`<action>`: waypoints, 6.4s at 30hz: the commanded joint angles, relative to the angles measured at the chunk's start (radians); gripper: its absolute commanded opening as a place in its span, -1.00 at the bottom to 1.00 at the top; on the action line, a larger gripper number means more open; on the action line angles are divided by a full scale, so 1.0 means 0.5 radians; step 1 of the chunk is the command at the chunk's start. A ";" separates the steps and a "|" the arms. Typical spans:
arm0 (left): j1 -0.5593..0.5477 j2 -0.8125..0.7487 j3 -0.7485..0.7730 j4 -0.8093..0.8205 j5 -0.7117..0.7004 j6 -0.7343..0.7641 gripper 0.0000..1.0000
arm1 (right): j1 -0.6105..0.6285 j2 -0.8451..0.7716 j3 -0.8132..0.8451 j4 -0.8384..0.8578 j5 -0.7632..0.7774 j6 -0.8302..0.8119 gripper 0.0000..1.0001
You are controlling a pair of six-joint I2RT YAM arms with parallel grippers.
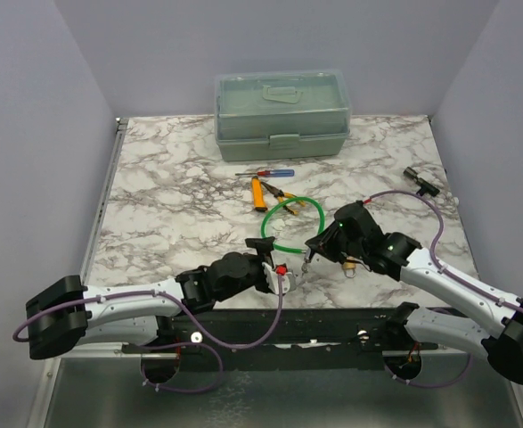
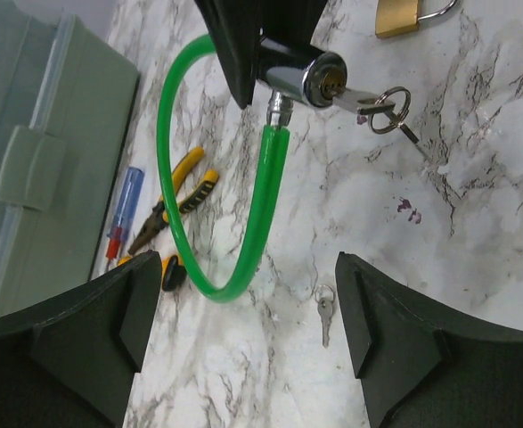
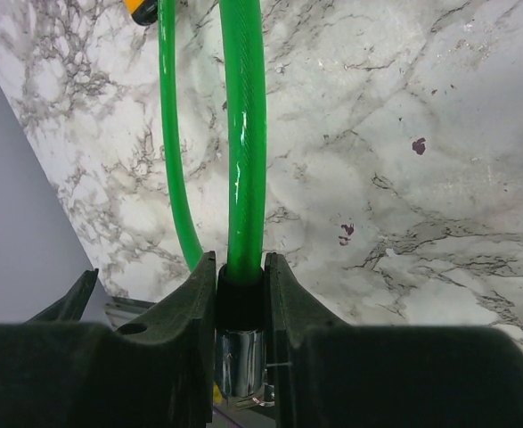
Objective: Unlock with the key
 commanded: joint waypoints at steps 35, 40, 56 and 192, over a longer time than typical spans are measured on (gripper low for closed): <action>0.216 0.546 0.067 0.717 0.315 0.238 -1.00 | 0.010 -0.214 0.013 -0.032 -0.035 -0.102 -0.99; 0.216 0.475 0.019 0.711 0.271 0.246 -1.00 | 0.010 -0.251 0.034 -0.069 -0.028 -0.118 -0.99; 0.215 0.351 -0.057 0.671 0.207 0.298 -1.00 | 0.010 -0.345 0.048 -0.139 -0.047 -0.164 -0.99; 1.102 1.294 0.995 -0.814 -1.073 -1.665 -1.00 | -1.024 1.051 0.198 1.027 -0.357 -1.045 -0.99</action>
